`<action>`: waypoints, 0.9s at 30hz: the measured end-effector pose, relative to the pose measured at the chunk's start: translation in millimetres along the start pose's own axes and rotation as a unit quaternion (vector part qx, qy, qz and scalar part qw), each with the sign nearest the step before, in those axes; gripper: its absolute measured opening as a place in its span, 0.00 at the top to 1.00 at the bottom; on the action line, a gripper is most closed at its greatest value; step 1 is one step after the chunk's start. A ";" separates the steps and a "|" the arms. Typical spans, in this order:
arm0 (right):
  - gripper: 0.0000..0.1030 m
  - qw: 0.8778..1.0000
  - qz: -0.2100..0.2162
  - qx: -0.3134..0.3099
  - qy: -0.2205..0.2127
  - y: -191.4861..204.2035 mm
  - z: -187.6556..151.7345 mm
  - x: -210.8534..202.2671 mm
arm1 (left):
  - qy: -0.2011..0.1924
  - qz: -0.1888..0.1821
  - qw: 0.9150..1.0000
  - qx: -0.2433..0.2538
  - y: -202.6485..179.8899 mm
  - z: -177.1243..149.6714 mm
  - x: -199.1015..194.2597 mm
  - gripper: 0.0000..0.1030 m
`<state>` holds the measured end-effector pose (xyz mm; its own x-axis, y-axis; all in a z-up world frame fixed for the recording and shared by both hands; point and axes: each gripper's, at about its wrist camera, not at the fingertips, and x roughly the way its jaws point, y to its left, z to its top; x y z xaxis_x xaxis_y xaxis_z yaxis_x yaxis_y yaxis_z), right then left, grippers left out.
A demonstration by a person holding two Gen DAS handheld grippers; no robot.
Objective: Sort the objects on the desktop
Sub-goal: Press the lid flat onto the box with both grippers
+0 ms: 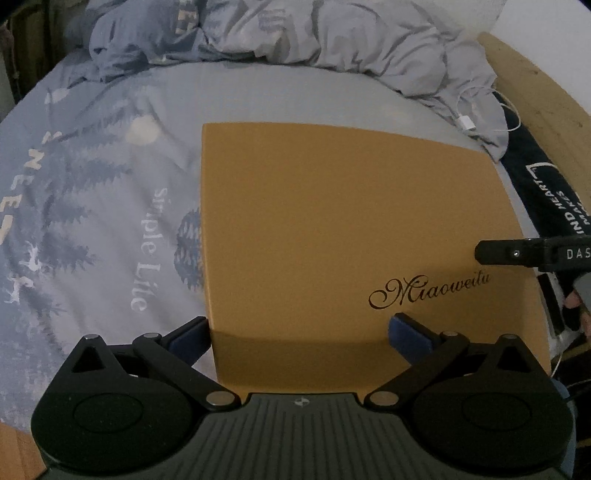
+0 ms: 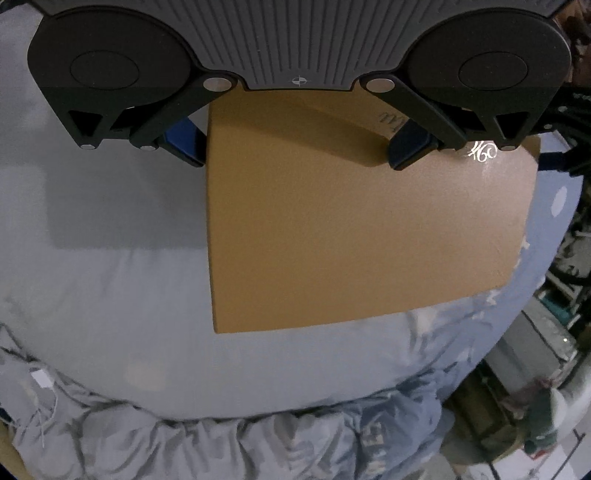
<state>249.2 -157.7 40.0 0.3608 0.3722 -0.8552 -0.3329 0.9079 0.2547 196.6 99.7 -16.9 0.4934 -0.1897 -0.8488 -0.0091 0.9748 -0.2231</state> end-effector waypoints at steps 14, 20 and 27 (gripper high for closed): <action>0.00 1.000 0.010 0.002 0.003 -14.8 -10.1 26.7 | 0.006 0.007 1.000 0.011 2.3 1.0 10.6 0.00; 0.00 1.000 0.002 -0.005 0.001 -11.9 -19.5 32.1 | -0.004 0.009 1.000 0.006 6.1 -4.3 16.8 0.00; 0.00 1.000 -0.008 -0.012 -0.001 -8.7 -27.6 38.5 | -0.004 0.011 1.000 0.001 8.6 -8.5 25.0 0.00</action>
<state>241.9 -156.6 -7.7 0.3684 0.3582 -0.8579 -0.3474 0.9090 0.2304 201.5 102.3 -44.1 0.5009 -0.1678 -0.8491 -0.0172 0.9789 -0.2036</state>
